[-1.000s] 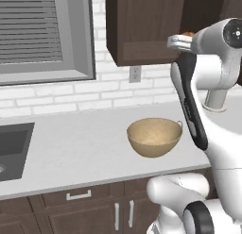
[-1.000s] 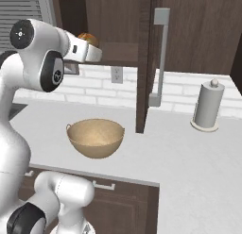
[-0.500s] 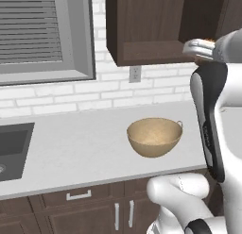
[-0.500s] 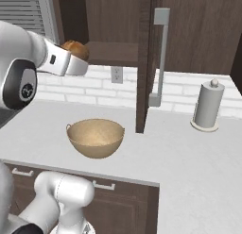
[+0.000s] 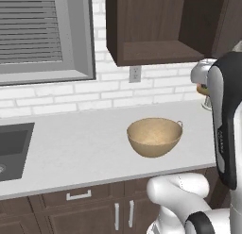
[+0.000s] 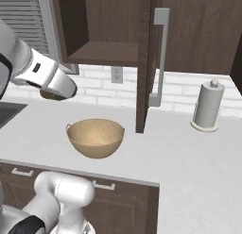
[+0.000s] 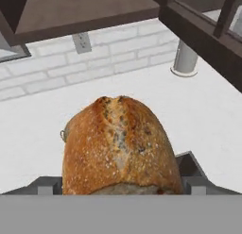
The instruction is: Open the cabinet, pick up the bread from the cabinet and place it in the basket. Then move the basket to the dining counter.
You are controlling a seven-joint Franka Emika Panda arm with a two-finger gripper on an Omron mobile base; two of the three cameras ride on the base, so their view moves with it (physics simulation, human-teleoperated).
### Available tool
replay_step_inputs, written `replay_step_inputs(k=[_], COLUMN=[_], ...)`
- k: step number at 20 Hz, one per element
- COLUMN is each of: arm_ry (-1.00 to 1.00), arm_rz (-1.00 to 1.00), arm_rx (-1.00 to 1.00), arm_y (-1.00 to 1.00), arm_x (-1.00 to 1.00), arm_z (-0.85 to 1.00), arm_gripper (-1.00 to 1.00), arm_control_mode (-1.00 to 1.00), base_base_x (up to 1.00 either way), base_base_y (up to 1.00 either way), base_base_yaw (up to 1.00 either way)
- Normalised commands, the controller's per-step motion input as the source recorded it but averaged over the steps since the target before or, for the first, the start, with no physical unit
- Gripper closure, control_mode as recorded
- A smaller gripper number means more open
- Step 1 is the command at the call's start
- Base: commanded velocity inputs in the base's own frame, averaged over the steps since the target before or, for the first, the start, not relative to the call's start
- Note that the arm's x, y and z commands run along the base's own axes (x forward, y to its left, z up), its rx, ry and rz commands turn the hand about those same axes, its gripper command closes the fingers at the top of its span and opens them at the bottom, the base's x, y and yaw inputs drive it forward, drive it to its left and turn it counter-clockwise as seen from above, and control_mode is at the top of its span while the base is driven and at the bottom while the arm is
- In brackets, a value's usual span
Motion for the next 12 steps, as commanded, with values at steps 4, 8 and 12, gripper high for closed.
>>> replay_step_inputs(k=[4,8,12], arm_ry=[0.24,0.27,0.17], arm_rz=[0.13,0.15,0.11], arm_rx=[0.06,0.08,0.03], arm_y=[0.04,0.0,0.06], arm_x=[0.14,0.08,0.07], arm_z=[-0.51,-0.66,-1.0], arm_gripper=[1.0,1.0,1.0], arm_control_mode=[-1.0,-1.0,-1.0], base_base_x=[0.0,0.0,0.0], base_base_y=[0.0,0.0,0.0], base_base_yaw=[0.0,0.0,0.0])
